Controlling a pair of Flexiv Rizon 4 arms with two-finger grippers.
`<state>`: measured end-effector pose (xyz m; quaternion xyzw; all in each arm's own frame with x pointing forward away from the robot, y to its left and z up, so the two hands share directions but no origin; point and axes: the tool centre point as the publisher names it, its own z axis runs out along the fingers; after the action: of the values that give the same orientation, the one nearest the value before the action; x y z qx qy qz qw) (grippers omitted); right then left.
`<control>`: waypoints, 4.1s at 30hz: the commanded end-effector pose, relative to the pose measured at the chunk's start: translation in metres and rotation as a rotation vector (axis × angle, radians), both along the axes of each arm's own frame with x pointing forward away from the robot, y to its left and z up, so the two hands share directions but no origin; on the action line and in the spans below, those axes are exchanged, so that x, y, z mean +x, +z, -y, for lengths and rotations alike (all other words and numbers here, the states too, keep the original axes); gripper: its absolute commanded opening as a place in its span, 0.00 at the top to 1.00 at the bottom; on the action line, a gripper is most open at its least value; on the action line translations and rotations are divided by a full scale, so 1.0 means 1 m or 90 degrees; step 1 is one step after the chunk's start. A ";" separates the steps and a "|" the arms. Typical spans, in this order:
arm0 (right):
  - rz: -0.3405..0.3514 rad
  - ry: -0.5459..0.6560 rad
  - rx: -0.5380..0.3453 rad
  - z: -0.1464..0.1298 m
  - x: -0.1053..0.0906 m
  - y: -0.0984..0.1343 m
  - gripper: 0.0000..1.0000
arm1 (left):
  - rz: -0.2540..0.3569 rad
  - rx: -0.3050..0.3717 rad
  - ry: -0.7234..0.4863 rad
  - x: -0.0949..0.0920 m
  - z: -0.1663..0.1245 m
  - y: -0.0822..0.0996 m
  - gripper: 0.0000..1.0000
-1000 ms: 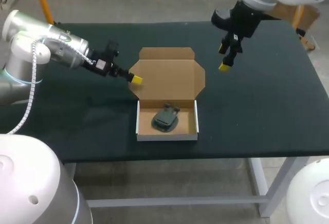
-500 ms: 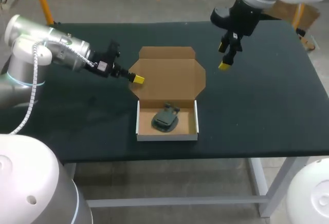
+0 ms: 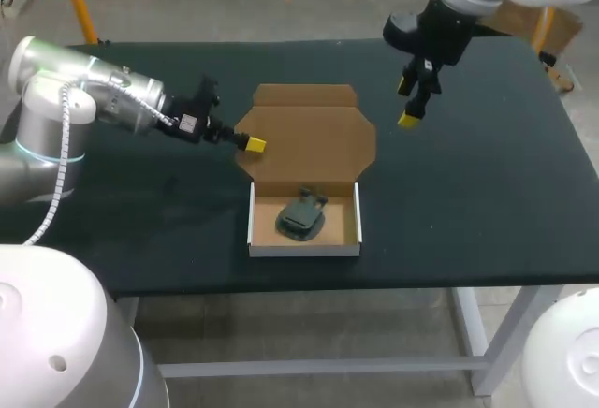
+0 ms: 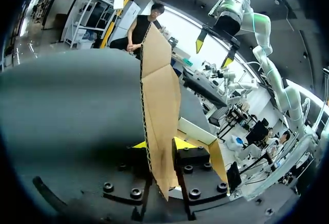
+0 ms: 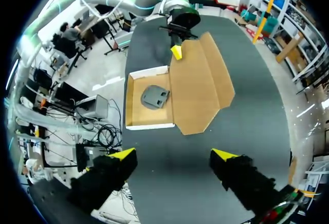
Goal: Assemble the packaging by folding the flat box into shape, placing the metal phone stand inside, and closing the box properly
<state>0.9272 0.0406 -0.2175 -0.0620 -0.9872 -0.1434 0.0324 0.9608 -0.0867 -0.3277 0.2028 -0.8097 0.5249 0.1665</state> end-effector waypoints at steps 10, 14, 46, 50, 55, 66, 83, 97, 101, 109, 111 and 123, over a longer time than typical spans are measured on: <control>-0.002 0.001 -0.010 -0.002 -0.001 0.003 0.00 | 0.013 -0.023 0.007 -0.003 0.002 0.000 0.80; -0.002 0.003 -0.011 -0.003 -0.001 0.003 0.00 | 0.021 -0.028 0.013 -0.003 0.002 0.000 0.88; 0.016 0.012 -0.024 -0.009 -0.007 0.020 0.00 | 0.140 -0.034 -0.044 -0.018 0.005 0.010 1.00; 0.021 0.021 -0.025 -0.014 -0.003 0.023 0.00 | 0.140 -0.034 -0.044 -0.018 0.005 0.010 1.00; 0.027 0.033 -0.028 -0.023 0.001 0.027 0.00 | 0.140 -0.034 -0.044 -0.018 0.005 0.010 1.00; 0.029 0.041 -0.033 -0.031 0.002 0.030 0.00 | 0.231 -0.040 -0.017 -0.035 -0.002 0.015 1.00; 0.031 0.043 -0.038 -0.033 0.000 0.033 0.00 | 0.364 -0.036 -0.030 -0.040 0.005 0.014 1.00; 0.030 0.039 -0.040 -0.030 0.000 0.035 0.00 | 0.401 -0.034 -0.004 -0.023 0.002 0.014 1.00; 0.030 0.040 -0.041 -0.031 0.002 0.036 0.00 | 0.411 -0.041 -0.008 -0.022 0.000 0.012 1.00; 0.027 0.041 -0.041 -0.033 0.005 0.034 0.00 | 0.437 -0.052 -0.027 -0.024 -0.001 0.005 1.00; 0.026 0.041 -0.041 -0.033 0.005 0.034 0.00 | 0.439 -0.049 -0.027 -0.023 -0.001 0.005 1.00; 0.025 0.041 -0.041 -0.034 0.007 0.033 0.00 | 0.446 -0.010 -0.060 -0.022 0.001 0.011 1.00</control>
<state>0.9327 0.0745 -0.1852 -0.0282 -0.9930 -0.1136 0.0134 0.9365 -0.0874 -0.3185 -0.0260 -0.8167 0.5676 -0.1009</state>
